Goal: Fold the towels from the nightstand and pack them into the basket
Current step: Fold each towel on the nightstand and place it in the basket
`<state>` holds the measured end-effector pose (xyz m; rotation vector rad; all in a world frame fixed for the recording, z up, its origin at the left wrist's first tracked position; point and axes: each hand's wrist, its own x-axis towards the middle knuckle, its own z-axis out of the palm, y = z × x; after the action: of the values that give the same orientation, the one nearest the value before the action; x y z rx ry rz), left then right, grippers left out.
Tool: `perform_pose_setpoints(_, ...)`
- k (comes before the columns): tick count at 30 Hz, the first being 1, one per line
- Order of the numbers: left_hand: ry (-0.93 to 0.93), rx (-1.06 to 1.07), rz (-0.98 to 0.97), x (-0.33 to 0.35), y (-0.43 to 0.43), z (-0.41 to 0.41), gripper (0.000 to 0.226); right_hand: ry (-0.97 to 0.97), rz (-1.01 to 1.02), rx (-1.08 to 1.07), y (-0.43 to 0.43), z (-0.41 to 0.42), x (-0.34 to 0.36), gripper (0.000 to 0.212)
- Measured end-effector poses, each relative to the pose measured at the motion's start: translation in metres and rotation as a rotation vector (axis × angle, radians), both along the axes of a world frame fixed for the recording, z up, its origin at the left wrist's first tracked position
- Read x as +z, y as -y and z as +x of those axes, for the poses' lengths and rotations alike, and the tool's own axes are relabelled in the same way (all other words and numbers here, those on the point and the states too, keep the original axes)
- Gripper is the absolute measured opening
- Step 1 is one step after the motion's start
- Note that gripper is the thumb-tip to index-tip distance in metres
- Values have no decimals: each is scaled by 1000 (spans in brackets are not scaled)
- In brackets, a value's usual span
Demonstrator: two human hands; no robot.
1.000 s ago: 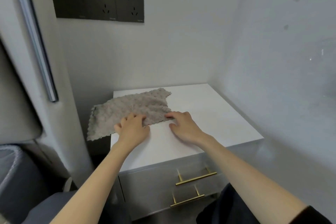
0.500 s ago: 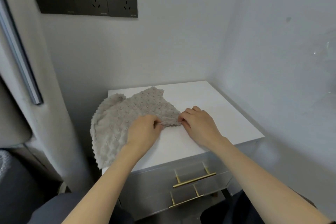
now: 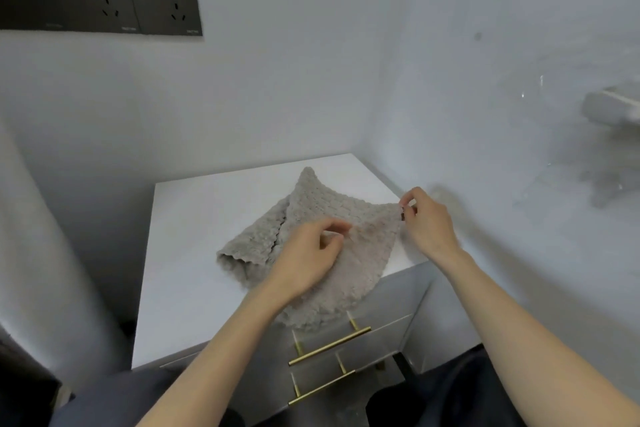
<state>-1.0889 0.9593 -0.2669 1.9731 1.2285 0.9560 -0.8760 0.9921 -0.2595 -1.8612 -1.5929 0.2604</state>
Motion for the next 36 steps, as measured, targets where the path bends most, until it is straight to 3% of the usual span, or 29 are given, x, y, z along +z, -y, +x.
perform_pose_setpoints(3,-113,105,126,3,-10,-10,29,-72,-74,6,5,2,3,21)
perform_pose_setpoints(6,-210,228,179,5,-21,-24,31,-1,-198,11,10,-2,6,27)
perform_pose_setpoints(10,-418,374,78,1,-34,-41,37,-9,-393,137,21,-13,11,51)
perform_pose_setpoints(13,-489,386,-36,-3,-43,-47,43,-32,-456,244,25,-22,10,55)
perform_pose_setpoints(24,-462,371,0,-8,-52,-63,36,135,-203,145,0,-19,-4,27)
perform_pose_setpoints(30,-573,556,-107,-3,-41,-82,22,-5,20,111,-19,-17,-9,22)
perform_pose_setpoints(33,-626,574,-116,-2,-35,-91,15,-141,8,85,-20,-17,-7,20)
perform_pose_setpoints(36,-566,591,-88,-1,-36,-96,25,-165,-141,75,-17,-13,-5,24)
